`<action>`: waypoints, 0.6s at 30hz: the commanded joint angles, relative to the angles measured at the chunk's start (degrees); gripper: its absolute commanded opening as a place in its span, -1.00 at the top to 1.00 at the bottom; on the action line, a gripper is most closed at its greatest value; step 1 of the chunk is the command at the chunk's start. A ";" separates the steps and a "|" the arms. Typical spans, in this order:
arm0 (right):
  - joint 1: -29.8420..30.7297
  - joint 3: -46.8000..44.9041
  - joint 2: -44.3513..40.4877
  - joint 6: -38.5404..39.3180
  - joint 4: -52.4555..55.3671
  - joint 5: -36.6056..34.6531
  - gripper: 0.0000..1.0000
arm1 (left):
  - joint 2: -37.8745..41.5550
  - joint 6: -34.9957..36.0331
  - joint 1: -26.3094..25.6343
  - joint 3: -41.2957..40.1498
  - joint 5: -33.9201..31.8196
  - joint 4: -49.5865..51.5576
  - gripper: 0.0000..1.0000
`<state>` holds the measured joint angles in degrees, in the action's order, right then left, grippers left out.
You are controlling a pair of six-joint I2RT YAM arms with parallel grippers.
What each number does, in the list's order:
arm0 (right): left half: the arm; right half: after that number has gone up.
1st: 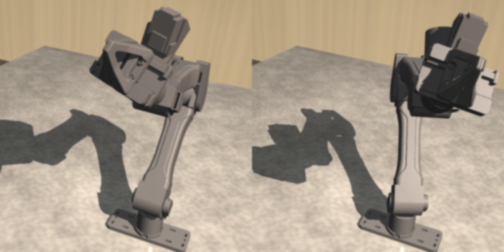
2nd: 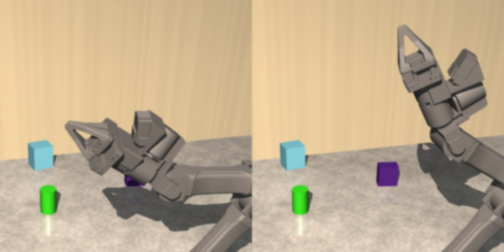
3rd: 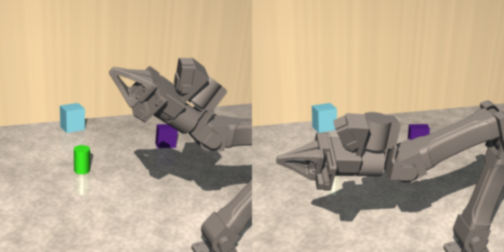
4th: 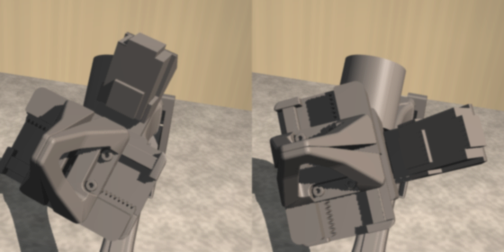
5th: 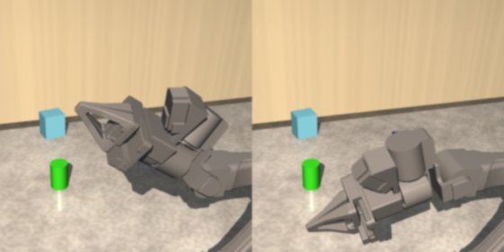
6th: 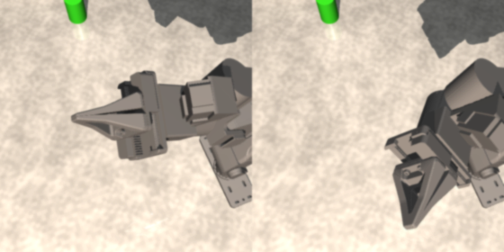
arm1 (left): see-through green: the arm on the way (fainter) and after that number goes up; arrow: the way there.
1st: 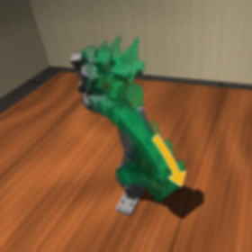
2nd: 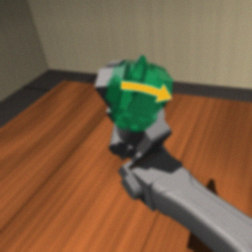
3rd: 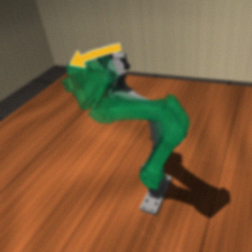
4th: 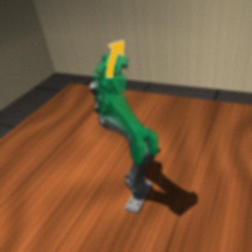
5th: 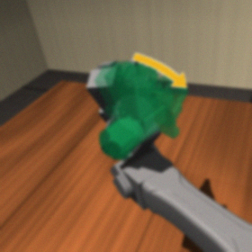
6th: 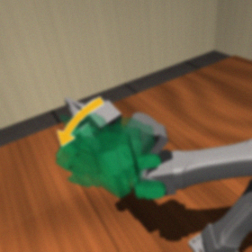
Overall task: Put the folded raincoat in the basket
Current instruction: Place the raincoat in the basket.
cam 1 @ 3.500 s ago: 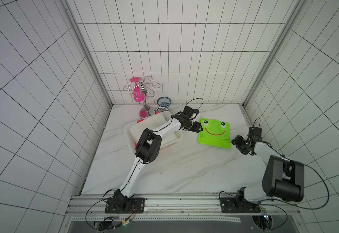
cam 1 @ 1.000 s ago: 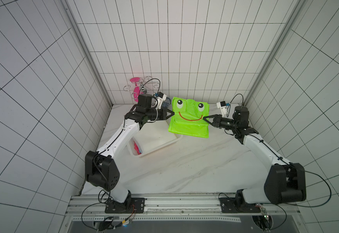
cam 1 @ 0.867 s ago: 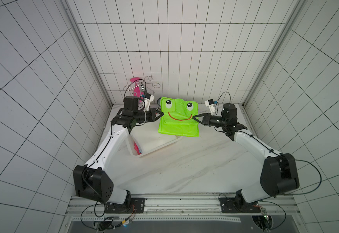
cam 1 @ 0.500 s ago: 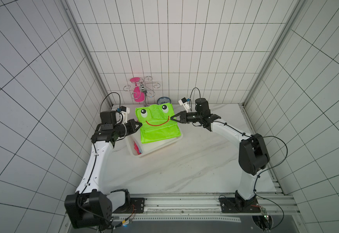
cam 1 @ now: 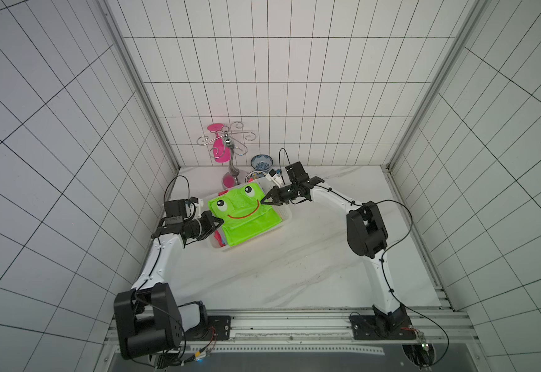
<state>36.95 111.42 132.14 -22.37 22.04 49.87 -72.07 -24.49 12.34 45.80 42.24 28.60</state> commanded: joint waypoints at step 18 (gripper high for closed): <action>-4.54 1.44 4.03 1.14 -2.71 -8.30 0.91 | -10.70 8.99 3.40 2.44 -12.18 4.54 1.00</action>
<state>36.42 112.71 133.84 -22.28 20.86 50.09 -82.78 -17.72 12.60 48.86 39.79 27.40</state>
